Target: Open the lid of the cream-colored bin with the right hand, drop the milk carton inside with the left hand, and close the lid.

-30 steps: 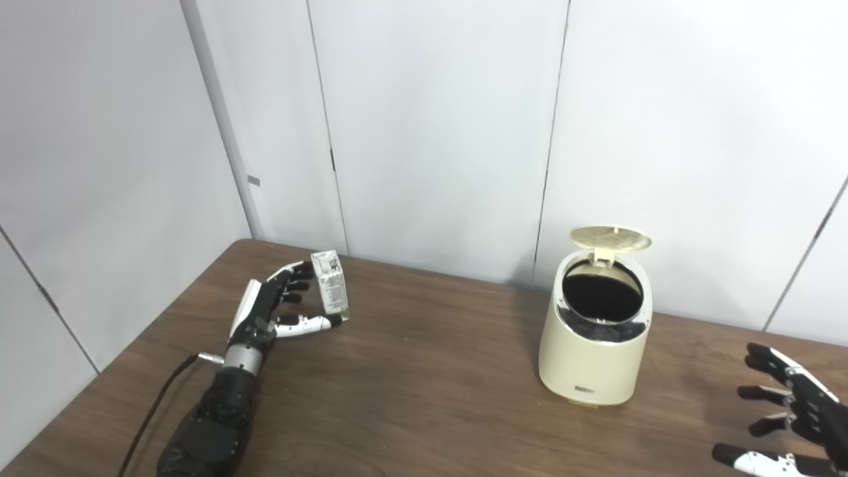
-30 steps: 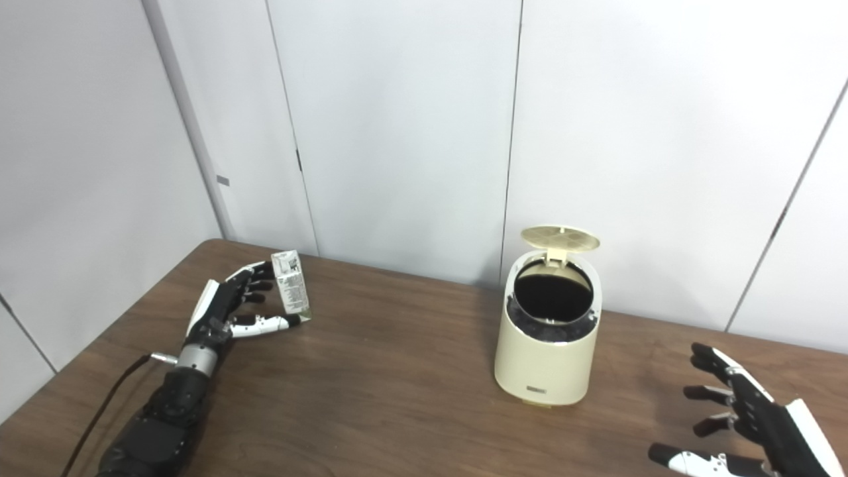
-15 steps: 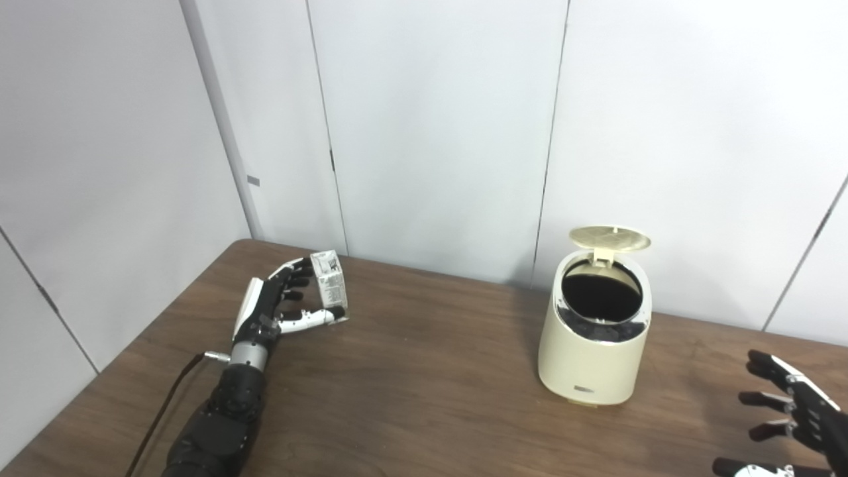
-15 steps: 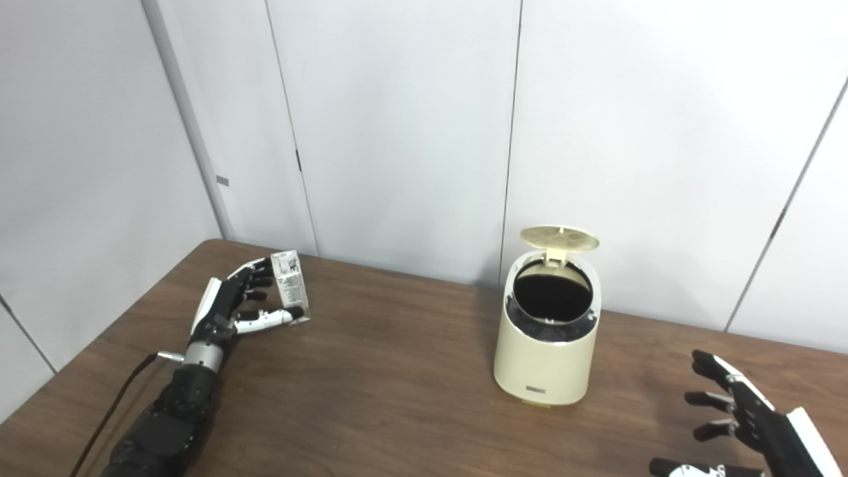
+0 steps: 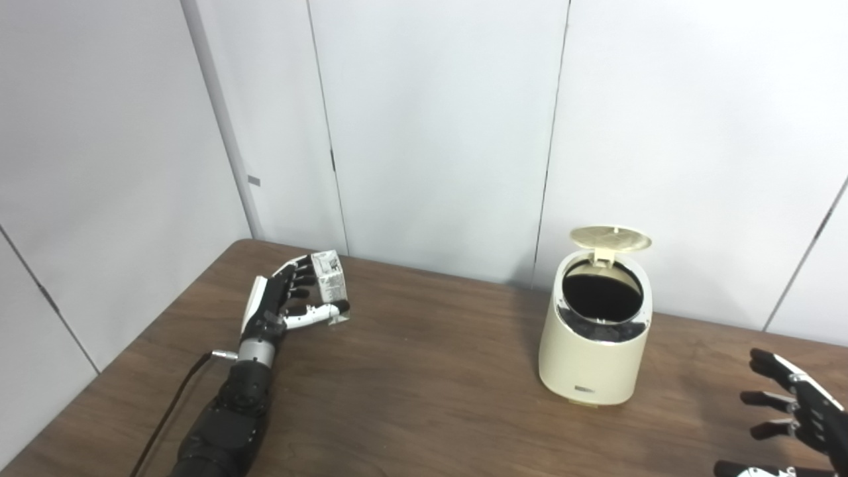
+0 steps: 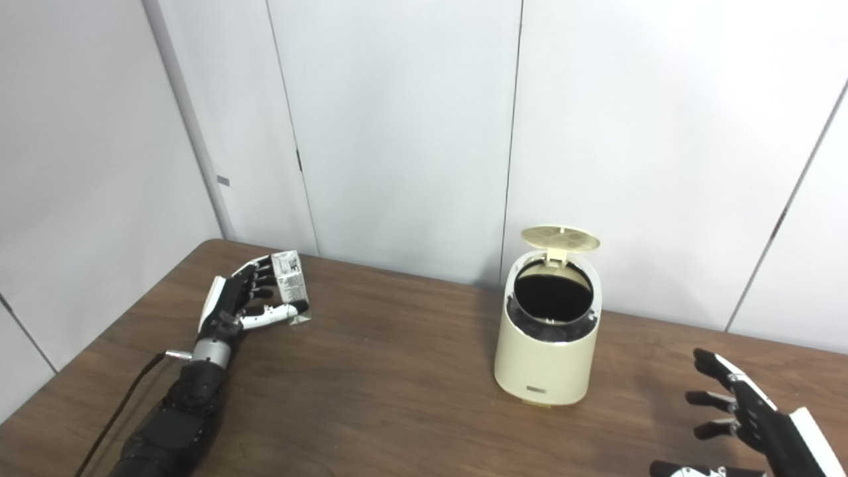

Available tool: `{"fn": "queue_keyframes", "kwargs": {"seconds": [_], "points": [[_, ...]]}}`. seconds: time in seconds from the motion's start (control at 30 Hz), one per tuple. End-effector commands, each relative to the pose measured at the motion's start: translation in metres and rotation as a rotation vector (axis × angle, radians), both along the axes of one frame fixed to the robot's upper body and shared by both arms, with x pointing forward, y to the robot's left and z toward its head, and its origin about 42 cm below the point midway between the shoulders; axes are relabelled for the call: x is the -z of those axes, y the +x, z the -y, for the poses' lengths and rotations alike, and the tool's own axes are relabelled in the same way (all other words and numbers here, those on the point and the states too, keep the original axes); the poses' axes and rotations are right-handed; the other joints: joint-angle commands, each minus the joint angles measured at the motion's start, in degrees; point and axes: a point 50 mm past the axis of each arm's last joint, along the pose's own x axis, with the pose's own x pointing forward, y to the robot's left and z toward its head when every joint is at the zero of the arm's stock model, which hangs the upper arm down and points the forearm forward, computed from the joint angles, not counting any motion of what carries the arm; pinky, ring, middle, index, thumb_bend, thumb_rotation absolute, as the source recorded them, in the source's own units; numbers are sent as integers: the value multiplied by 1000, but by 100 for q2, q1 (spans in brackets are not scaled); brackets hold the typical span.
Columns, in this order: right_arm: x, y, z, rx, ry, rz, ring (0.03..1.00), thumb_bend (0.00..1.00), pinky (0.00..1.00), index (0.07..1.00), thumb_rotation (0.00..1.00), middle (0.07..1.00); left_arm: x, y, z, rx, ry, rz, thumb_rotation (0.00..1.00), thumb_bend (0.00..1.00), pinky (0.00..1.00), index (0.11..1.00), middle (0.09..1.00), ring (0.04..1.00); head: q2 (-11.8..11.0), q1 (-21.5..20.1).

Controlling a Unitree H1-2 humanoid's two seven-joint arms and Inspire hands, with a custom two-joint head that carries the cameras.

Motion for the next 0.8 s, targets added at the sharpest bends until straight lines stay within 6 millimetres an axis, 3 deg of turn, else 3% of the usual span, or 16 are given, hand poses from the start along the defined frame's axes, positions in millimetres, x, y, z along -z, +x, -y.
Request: {"fn": "queue_keyframes", "kwargs": {"seconds": [0.0, 0.37, 0.5, 0.6, 0.63, 0.7, 0.77], "points": [[-19, 0, 1, -12, -19, 72, 760, 747, 567, 900, 62, 897, -22, 14, 1, 21, 17, 63, 232, 994, 717, 824, 784, 769, 4, 4], [-20, -5, 1, -13, -20, 73, 772, 727, 591, 911, 62, 907, -20, 15, 8, 37, 9, 69, 208, 964, 715, 819, 785, 764, 68, 3], [-21, -8, 1, -13, -26, 72, 771, 716, 594, 914, 76, 910, -19, 12, 10, 16, -33, 94, 95, 917, 669, 735, 700, 672, 102, 34], [-22, -9, 1, -12, -32, 70, 773, 707, 596, 917, 76, 912, -20, 11, 10, 1, -50, 116, 11, 839, 506, 633, 579, 534, 100, 32], [-22, -10, 1, -13, -31, 68, 773, 703, 594, 919, 75, 914, -20, 10, 10, -4, -52, 119, 4, 668, 471, 602, 525, 505, 100, 32], [-22, -10, 0, -12, -31, 62, 775, 699, 607, 922, 63, 918, -19, 9, 10, -13, -53, 122, 0, 551, 436, 539, 475, 480, 119, 53], [-21, -11, 0, -10, -34, 57, 773, 697, 611, 922, 39, 920, -19, 9, 10, -22, -41, 121, 0, 528, 431, 522, 463, 465, 119, 53]]}}
